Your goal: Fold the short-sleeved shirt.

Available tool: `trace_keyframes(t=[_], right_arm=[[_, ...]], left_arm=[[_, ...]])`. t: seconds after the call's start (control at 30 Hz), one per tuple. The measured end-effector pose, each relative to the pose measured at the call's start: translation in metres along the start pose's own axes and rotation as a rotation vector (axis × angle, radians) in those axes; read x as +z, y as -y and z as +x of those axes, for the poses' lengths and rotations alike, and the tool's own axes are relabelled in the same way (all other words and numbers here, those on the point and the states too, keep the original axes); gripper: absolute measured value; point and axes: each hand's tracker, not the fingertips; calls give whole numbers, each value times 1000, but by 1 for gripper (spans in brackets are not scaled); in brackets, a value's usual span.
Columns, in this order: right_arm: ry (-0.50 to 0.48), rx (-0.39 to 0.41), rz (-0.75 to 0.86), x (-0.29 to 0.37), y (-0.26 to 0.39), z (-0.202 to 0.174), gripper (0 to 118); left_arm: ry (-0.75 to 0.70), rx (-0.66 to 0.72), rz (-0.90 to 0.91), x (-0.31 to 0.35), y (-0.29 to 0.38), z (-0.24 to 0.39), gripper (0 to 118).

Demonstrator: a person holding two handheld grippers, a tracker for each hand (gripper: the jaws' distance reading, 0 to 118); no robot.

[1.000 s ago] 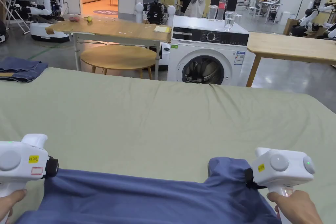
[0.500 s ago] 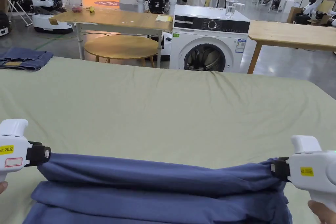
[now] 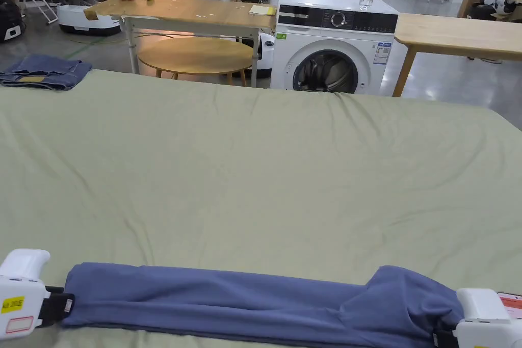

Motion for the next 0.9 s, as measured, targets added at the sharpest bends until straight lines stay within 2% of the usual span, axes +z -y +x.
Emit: trace_keyframes(t=[0.1,0.23,0.27,0.37,0.53,0.67,0.8,0.9], right_arm=[[5,-4,19,-3,1,-3,0],[9,-8,31,0,-3,-5,4],[14,-6,29,2,-4,-5,13],[63,3,85,24,-9,-12,47],[141,-10,270,64,-27,-24,47],[183,-44,467,82,-38,-43,47],[168,-58,704,87,-44,-74,47],[222,-77,823,82,-53,-106,47]], left_arm=[[-41,-51,15,-9,4,6,0],[-56,-21,27,-10,0,9,0],[-57,-2,21,-8,-3,9,5],[-47,37,76,7,-10,11,38],[0,77,258,34,-28,27,42],[-6,-6,436,51,-42,54,42],[-19,-62,638,62,-50,81,42],[-90,-87,745,65,-56,100,42]])
